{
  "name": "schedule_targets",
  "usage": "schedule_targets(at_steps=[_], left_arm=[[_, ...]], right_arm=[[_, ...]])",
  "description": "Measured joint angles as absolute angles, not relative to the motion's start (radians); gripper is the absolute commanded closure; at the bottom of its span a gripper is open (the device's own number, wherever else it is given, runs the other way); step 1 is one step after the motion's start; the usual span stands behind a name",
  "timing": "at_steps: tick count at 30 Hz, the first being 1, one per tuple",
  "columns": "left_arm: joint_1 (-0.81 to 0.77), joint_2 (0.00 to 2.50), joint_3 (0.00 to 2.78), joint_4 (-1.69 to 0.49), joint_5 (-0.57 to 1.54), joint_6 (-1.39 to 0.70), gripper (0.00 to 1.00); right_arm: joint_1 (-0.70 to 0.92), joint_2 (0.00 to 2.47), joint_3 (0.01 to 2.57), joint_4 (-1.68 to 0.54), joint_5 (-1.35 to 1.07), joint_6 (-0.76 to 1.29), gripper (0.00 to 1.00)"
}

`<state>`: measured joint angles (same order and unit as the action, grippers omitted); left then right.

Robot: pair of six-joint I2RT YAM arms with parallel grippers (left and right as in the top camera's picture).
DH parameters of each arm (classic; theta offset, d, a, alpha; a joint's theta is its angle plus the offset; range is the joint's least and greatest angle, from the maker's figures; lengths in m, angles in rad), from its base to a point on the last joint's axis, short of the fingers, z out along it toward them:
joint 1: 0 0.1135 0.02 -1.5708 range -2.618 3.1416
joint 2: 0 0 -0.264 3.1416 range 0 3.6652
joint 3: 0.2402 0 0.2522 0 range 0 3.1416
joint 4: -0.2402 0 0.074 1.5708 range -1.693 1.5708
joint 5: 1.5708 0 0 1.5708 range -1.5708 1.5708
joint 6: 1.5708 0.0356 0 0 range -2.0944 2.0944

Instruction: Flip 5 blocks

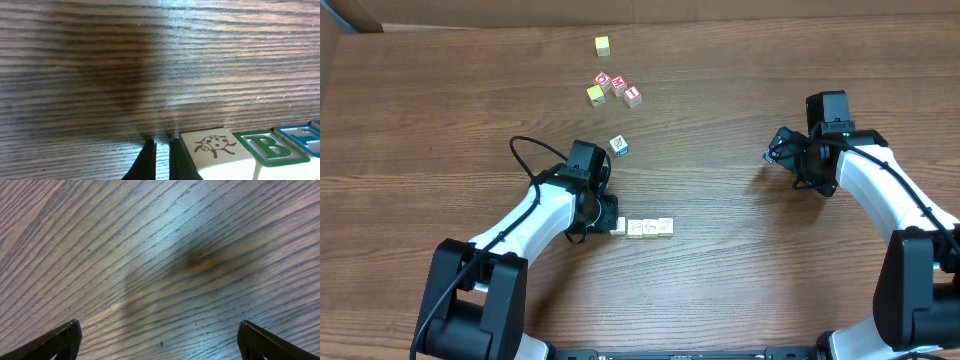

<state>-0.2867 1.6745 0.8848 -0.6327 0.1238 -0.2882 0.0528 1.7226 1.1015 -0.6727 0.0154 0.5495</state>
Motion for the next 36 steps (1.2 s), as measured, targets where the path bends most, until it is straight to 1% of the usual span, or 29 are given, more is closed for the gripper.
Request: schedule_targets(at_steps=[26, 32, 36], left_arm=[[-0.287, 1.674, 0.894, -0.659, 0.163, -0.288, 0.96], [-0.287, 1.677, 1.014, -0.783, 0.079, -0.288, 0.96], [-0.287, 1.677, 1.134, -0.804, 0.055, -0.288, 0.96]], right_arm=[[0.053, 1.723, 1.102, -0.673, 0.016, 0.550, 0.00], [0.053, 1.723, 1.102, -0.673, 0.016, 0.550, 0.00], [0.053, 1.723, 1.102, -0.672, 0.016, 0.550, 0.00]])
